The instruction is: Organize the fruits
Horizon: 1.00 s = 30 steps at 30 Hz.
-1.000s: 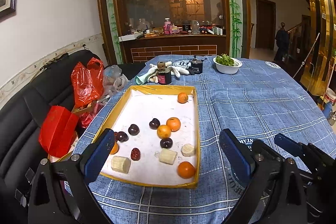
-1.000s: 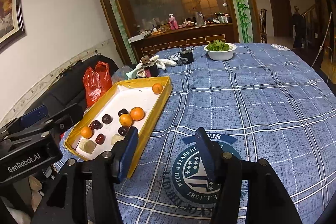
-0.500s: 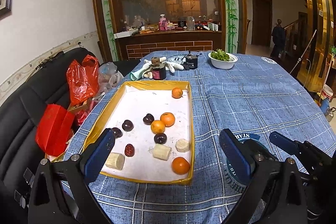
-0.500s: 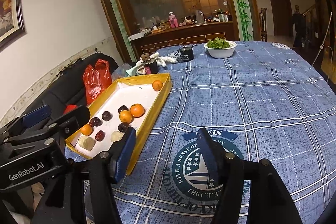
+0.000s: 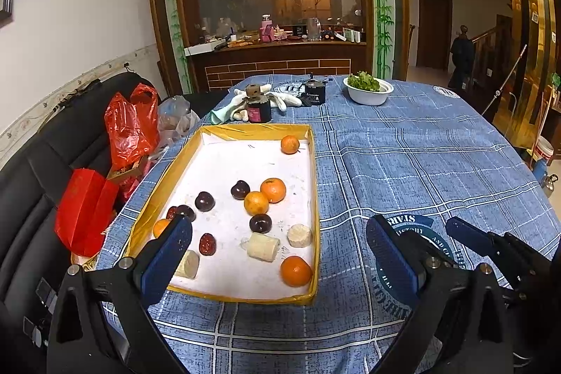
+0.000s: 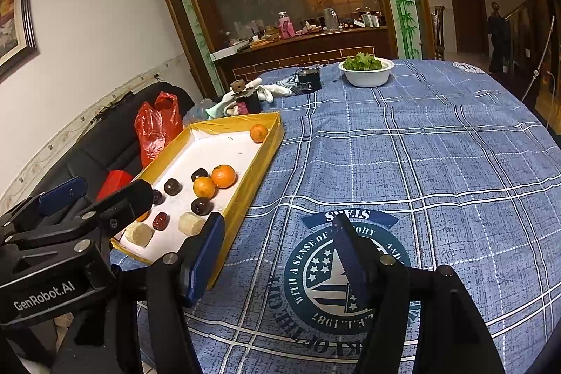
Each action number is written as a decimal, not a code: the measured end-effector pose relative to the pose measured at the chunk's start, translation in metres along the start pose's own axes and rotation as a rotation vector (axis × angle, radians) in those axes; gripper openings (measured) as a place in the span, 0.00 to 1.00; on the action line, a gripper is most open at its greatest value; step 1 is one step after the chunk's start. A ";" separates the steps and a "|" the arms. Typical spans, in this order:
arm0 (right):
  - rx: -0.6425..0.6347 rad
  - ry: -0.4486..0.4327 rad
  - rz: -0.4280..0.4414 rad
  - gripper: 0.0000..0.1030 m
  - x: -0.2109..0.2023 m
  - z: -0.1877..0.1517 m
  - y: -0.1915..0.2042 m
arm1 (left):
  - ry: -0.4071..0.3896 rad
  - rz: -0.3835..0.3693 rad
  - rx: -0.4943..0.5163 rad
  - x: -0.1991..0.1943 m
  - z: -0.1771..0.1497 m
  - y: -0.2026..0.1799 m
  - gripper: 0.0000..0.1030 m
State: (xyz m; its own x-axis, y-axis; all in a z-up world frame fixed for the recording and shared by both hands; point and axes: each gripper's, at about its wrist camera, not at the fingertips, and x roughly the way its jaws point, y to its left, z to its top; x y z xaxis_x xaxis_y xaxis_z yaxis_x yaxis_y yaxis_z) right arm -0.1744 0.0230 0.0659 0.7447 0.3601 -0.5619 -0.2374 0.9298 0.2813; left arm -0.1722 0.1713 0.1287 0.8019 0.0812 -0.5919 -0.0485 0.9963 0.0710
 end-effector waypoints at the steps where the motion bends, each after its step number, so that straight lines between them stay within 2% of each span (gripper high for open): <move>1: 0.001 0.001 0.000 0.67 0.000 0.000 0.000 | 0.002 -0.001 0.000 0.001 0.000 0.000 0.96; 30: 0.012 0.021 -0.004 0.72 0.006 -0.001 -0.004 | 0.021 -0.014 0.011 0.010 -0.004 -0.008 0.96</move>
State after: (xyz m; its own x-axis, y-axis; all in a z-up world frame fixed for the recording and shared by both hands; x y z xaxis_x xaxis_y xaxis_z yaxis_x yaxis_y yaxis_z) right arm -0.1694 0.0215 0.0606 0.7326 0.3577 -0.5790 -0.2268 0.9304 0.2879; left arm -0.1666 0.1637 0.1189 0.7895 0.0675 -0.6100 -0.0302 0.9970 0.0711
